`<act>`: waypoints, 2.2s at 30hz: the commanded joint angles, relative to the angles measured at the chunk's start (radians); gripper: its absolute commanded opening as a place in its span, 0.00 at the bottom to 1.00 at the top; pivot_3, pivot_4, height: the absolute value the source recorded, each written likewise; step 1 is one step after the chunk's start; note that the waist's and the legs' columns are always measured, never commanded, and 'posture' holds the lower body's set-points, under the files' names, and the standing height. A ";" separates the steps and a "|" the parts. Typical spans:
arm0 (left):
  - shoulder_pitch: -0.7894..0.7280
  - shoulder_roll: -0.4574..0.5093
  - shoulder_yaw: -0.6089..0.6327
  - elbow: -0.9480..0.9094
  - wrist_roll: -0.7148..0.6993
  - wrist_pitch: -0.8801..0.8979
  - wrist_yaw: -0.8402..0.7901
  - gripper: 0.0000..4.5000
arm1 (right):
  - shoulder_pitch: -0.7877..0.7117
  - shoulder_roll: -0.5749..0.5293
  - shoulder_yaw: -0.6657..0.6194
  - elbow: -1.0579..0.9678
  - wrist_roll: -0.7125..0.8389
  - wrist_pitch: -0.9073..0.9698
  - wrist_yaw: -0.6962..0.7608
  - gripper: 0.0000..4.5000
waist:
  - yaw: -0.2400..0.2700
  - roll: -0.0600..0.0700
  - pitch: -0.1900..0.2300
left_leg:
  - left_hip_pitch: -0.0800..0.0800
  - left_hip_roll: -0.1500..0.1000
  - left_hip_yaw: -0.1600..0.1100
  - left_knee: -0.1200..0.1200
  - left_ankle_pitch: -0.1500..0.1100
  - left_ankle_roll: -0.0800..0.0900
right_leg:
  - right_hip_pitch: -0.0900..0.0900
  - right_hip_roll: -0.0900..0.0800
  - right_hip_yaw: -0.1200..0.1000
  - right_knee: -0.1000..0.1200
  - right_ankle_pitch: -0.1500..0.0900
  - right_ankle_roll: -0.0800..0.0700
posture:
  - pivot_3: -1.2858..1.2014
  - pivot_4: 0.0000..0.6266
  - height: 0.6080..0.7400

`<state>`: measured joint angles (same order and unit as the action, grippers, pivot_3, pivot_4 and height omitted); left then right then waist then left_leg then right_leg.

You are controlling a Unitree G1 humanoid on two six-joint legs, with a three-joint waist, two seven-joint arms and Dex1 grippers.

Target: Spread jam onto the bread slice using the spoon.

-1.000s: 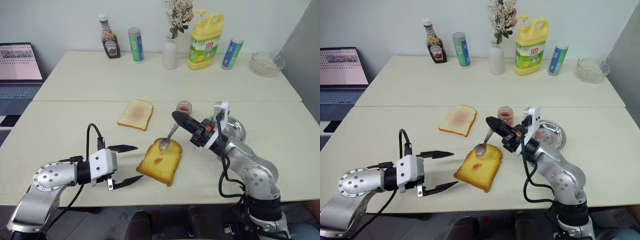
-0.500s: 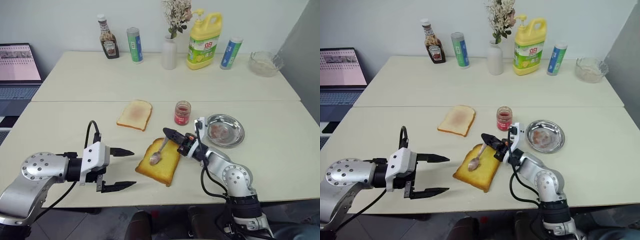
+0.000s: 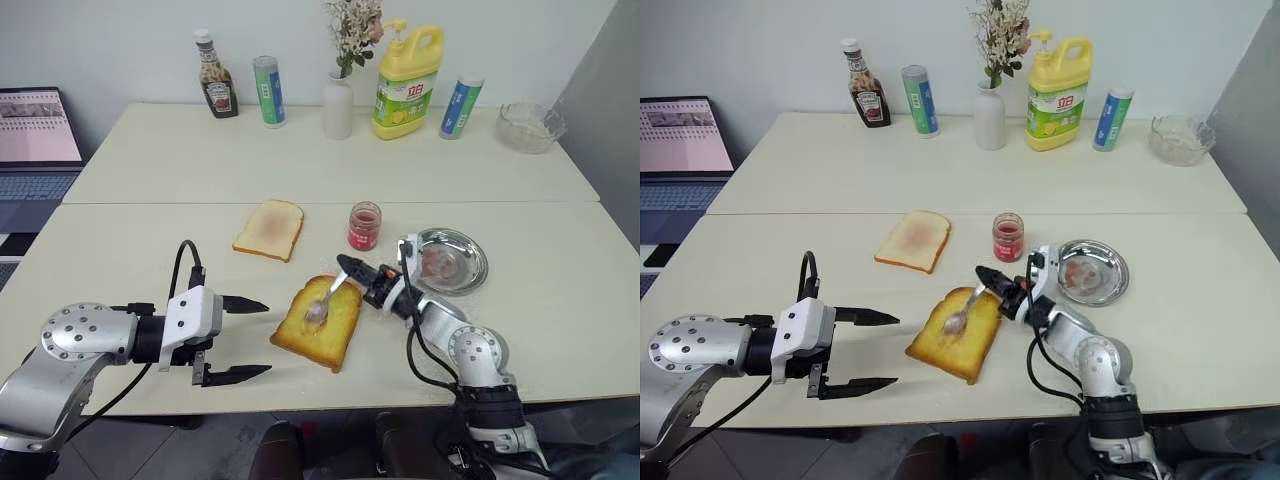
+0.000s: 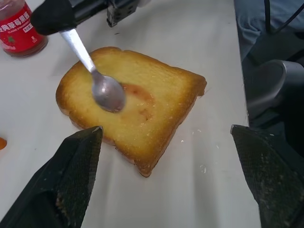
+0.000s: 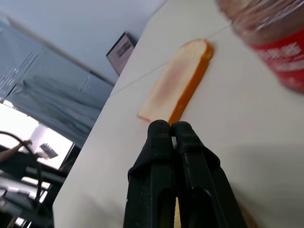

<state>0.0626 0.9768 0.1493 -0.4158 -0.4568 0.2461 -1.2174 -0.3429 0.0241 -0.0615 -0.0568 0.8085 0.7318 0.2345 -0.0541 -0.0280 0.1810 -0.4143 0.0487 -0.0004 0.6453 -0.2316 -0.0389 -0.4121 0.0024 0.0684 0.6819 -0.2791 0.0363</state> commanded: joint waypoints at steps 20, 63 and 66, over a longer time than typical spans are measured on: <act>0.013 -0.016 0.008 0.023 0.046 -0.085 -0.002 1.00 | 0.029 -0.028 -0.093 -0.073 0.088 0.087 -0.077 0.01 | -0.003 0.000 0.000 | 0.000 0.000 0.000 0.000 0.000 0.000 | 0.000 0.000 0.000 0.000 0.000 0.000 | 0.52 0.24 1.00; -0.324 -0.124 -0.127 -0.096 -0.080 0.221 0.175 1.00 | 0.094 -0.363 -0.365 -0.291 0.439 0.151 -0.046 0.01 | 0.007 -0.001 0.000 | 0.000 -0.001 0.000 0.001 0.000 0.000 | 0.001 0.000 0.001 -0.001 0.000 0.001 | 0.52 0.24 1.00; -0.447 -0.184 -0.227 -0.104 -0.049 0.282 0.215 1.00 | 0.103 -0.414 -0.415 -0.231 0.385 0.098 -0.032 0.01 | 0.007 -0.001 0.000 | 0.000 -0.001 0.000 0.001 0.000 0.000 | 0.002 0.001 0.000 -0.001 0.000 0.001 | 0.52 0.24 1.00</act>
<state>-0.3517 0.8063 -0.0459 -0.4816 -0.5057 0.5058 -1.0247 -0.2387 -0.3691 -0.4304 -0.3003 1.2142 0.8725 0.1937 -0.0473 -0.0287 0.1806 -0.4144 0.0479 -0.0008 0.6462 -0.2316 -0.0388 -0.4102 0.0032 0.0689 0.6813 -0.2788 0.0371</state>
